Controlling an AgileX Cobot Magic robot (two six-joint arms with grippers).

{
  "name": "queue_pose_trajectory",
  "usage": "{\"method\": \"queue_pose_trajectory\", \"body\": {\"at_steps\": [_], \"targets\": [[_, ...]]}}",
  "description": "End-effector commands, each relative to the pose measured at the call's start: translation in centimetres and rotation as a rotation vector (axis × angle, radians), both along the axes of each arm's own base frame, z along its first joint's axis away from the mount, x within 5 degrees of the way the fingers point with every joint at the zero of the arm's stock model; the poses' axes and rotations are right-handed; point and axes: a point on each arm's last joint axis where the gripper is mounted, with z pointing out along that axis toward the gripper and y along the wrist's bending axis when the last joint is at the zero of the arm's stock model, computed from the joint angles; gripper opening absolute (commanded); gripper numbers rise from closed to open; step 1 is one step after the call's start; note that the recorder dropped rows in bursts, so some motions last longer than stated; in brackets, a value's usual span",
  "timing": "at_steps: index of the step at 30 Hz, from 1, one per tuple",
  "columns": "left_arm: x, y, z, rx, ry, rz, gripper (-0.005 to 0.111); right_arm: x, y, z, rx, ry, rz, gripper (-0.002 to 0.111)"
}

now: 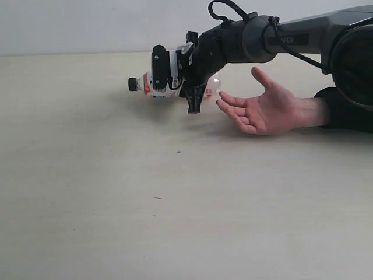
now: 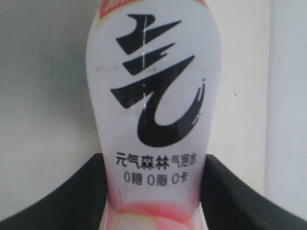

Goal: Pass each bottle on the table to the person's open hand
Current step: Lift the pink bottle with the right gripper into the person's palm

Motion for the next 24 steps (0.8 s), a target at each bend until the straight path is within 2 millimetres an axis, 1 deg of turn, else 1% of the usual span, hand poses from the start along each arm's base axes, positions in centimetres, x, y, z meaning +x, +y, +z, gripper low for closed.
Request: {"method": "queue_pose_trajectory", "body": {"at_steps": [1,4,10,17,21,24], "targets": [[0.0,0.0,0.0,-0.001,-0.007,0.002,0.003,0.2,0.1,2.6,0.035,-0.059,-0.001,0.000],[0.0,0.0,0.0,-0.001,-0.007,0.002,0.003,0.1,0.0,4.3,0.061,-0.083,-0.013,0.000],[0.0,0.0,0.0,-0.001,-0.007,0.002,0.003,-0.6,-0.4,9.0,0.207,-0.078,-0.152,0.000],[0.0,0.0,0.0,-0.001,-0.007,0.002,0.003,-2.5,-1.7,14.4,0.322,0.003,-0.333,0.000],[0.0,0.0,0.0,-0.001,-0.007,0.002,0.003,-3.7,-2.5,16.6,0.401,0.071,-0.470,0.000],[0.0,0.0,0.0,-0.001,-0.007,0.002,0.003,-4.5,-3.2,17.4,0.415,0.127,-0.574,0.000]]}}
